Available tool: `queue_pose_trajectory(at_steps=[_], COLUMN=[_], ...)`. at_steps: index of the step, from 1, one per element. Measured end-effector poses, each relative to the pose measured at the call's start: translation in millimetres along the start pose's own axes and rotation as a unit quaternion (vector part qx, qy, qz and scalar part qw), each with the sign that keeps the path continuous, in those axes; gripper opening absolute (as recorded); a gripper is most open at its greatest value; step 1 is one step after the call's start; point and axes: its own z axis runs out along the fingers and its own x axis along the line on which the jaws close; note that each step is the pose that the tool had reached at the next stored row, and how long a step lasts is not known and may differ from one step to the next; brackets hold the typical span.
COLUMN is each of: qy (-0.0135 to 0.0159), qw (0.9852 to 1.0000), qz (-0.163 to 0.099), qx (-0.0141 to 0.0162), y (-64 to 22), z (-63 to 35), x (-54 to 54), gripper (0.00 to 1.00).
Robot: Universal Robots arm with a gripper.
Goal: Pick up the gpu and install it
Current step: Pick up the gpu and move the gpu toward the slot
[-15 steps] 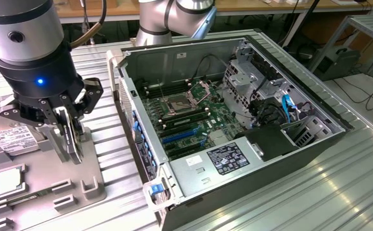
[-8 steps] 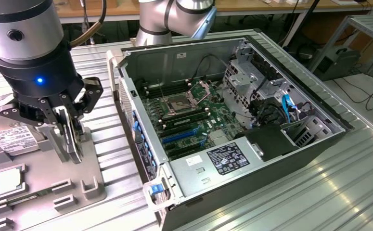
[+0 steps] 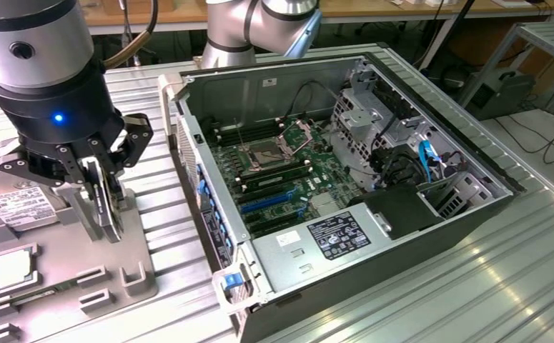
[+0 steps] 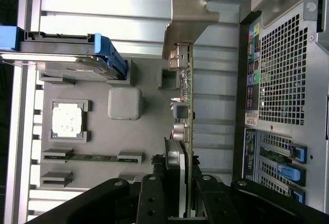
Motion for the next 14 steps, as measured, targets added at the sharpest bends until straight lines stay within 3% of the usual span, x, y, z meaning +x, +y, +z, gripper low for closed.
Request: queue_pose_trajectory(at_steps=[14], qy=[0.0], qw=[1.0], qz=[0.0], qx=[0.0], y=[0.1], z=[-2.7], x=[-0.1], gripper=[0.28])
